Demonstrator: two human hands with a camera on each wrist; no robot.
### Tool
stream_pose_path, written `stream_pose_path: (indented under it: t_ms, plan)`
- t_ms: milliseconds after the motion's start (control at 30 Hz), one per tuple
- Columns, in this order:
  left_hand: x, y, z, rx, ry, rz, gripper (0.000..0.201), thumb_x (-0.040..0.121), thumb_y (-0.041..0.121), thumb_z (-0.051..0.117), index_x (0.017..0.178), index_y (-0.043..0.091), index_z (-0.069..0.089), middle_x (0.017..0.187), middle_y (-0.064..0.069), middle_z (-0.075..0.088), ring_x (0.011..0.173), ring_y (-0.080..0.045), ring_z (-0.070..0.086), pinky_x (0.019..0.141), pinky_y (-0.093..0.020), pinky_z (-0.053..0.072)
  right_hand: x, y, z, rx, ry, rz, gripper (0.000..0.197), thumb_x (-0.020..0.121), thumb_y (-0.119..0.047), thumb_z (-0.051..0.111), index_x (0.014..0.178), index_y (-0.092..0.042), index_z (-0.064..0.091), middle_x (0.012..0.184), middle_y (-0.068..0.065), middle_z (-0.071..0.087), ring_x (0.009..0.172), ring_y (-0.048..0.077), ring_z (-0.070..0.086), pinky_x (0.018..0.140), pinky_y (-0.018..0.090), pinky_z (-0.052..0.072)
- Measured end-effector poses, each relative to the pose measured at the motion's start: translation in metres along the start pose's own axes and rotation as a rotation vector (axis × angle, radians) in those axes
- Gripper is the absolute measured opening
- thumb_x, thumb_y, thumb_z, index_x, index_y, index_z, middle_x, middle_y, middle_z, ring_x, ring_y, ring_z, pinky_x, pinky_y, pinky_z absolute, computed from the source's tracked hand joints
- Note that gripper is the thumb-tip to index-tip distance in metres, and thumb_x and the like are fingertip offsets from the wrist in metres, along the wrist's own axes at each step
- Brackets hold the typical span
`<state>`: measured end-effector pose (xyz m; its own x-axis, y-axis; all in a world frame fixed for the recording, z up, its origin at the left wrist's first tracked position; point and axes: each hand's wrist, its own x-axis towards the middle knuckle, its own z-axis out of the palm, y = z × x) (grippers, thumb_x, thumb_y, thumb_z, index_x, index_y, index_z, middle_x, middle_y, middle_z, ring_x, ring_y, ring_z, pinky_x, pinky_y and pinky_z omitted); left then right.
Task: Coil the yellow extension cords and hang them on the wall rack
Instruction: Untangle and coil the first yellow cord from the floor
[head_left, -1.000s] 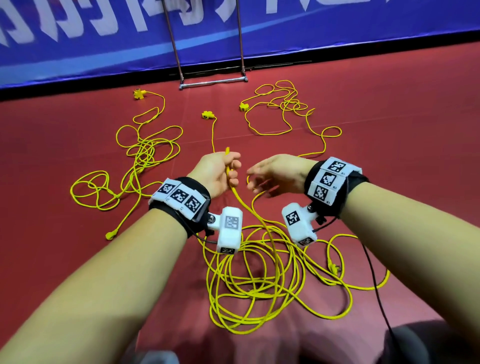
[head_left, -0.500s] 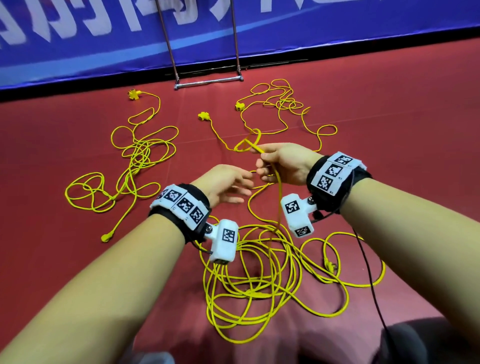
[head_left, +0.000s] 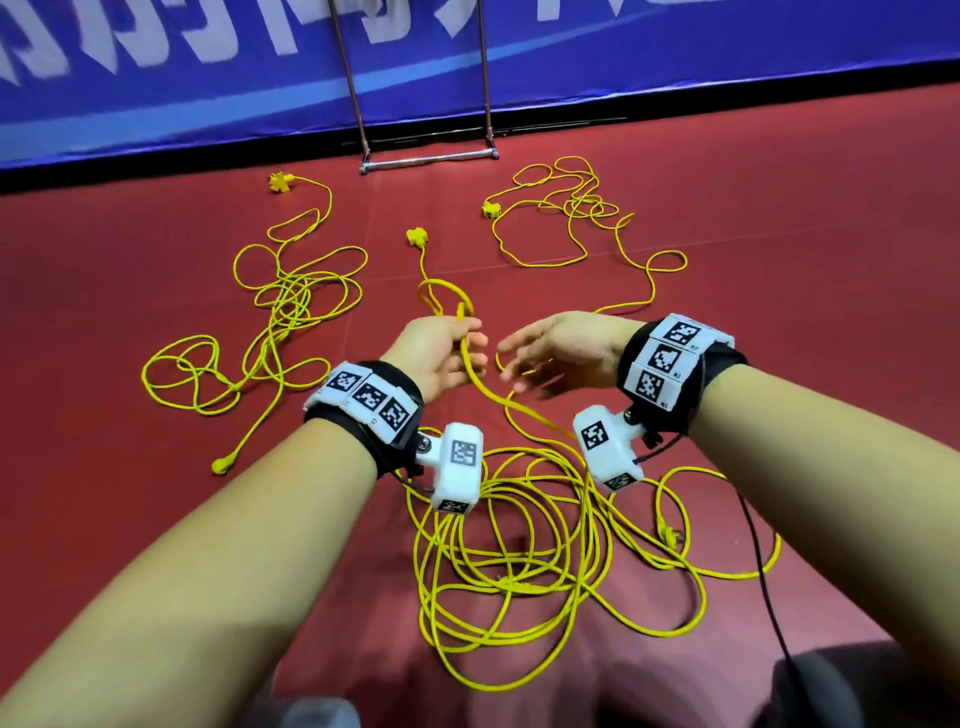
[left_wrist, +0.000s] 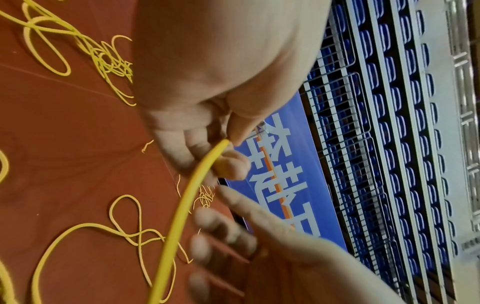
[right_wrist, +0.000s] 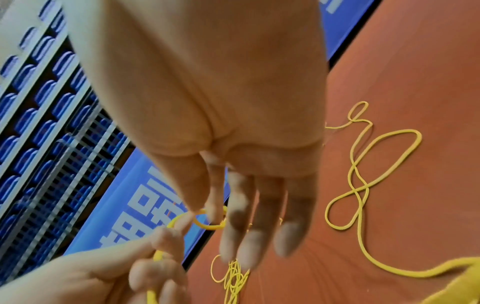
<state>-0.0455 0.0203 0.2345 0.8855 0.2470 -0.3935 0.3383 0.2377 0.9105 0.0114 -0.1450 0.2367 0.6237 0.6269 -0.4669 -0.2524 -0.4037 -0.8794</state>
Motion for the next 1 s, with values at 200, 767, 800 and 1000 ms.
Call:
stream_pose_path:
  t_ms: [200, 767, 800, 1000]
  plan:
    - [-0.007, -0.001, 0.015, 0.287, -0.262, 0.123, 0.021, 0.103, 0.008, 0.044, 0.107, 0.009, 0.064, 0.069, 0.001, 0.058, 0.048, -0.011, 0.044, 0.052, -0.023, 0.045, 0.002, -0.001, -0.016, 0.365, 0.193, 0.029, 0.027, 0.105, -0.04, 0.036, 0.101, -0.016, 0.048, 0.092, 0.012, 0.063, 0.079, 0.028, 0.064, 0.068, 0.036, 0.051]
    - [-0.014, -0.01, 0.018, 0.612, -0.367, 0.012, 0.026, 0.09, -0.003, 0.05, 0.1, 0.007, 0.071, 0.09, -0.008, 0.07, 0.071, -0.015, 0.06, 0.057, -0.024, 0.033, -0.002, 0.003, -0.022, 0.334, 0.323, -0.14, 0.028, 0.09, 0.011, 0.051, 0.1, -0.011, 0.065, 0.082, 0.008, 0.067, 0.061, 0.018, 0.064, 0.057, 0.022, 0.051]
    - [-0.011, -0.011, 0.014, 0.615, -0.279, 0.007, 0.03, 0.09, -0.002, 0.046, 0.098, 0.011, 0.072, 0.094, -0.007, 0.071, 0.076, -0.015, 0.062, 0.059, -0.023, 0.036, -0.004, 0.003, -0.021, 0.297, 0.317, -0.151, 0.031, 0.088, 0.013, 0.051, 0.097, -0.012, 0.067, 0.083, 0.009, 0.067, 0.062, 0.018, 0.063, 0.059, 0.023, 0.051]
    - [0.001, -0.009, 0.0, 0.335, 0.052, -0.085, 0.022, 0.096, 0.011, 0.042, 0.089, 0.019, 0.061, 0.087, 0.005, 0.06, 0.07, -0.006, 0.052, 0.063, -0.023, 0.043, -0.002, 0.001, -0.014, 0.246, 0.334, -0.184, 0.026, 0.082, 0.002, 0.047, 0.086, -0.007, 0.07, 0.069, 0.007, 0.06, 0.05, 0.013, 0.04, 0.058, 0.025, 0.043]
